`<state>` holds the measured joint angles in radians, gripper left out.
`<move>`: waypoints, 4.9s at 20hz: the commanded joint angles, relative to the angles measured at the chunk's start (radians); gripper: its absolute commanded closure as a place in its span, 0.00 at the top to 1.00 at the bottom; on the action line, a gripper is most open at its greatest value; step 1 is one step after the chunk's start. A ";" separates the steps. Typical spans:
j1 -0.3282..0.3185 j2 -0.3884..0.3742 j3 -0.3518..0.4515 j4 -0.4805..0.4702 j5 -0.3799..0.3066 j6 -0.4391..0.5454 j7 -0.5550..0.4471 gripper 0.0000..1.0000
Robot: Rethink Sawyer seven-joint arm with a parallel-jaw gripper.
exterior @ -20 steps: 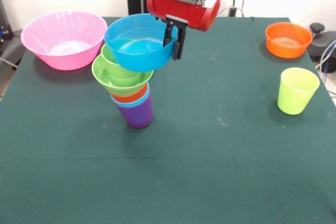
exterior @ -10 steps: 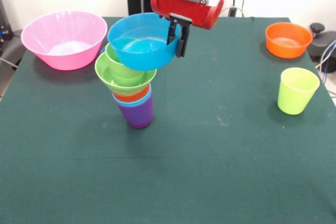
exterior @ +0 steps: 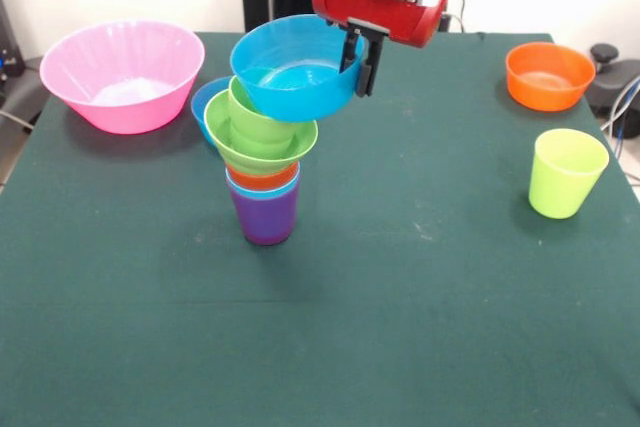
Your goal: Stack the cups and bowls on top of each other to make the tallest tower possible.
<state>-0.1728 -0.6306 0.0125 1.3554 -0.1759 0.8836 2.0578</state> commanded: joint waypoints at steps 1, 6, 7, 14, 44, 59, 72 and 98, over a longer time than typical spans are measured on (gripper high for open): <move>0.020 0.021 0.057 0.035 -0.021 0.101 -0.030 0.00; 0.017 0.014 0.058 0.040 -0.021 0.102 -0.033 0.00; 0.016 0.015 0.059 0.039 -0.021 0.101 -0.035 0.00; 0.013 -0.026 0.054 0.080 -0.024 0.103 -0.053 0.00; -0.050 0.004 0.060 0.106 -0.098 -0.023 -0.124 0.00; -0.062 0.032 0.065 0.122 -0.114 -0.114 -0.114 0.00; -0.063 0.047 0.070 0.123 -0.130 -0.144 -0.097 0.00; -0.029 -0.024 0.065 0.113 -0.086 0.023 -0.075 0.00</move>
<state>-0.2167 -0.6680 0.0124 1.4101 -0.2341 0.8006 2.0578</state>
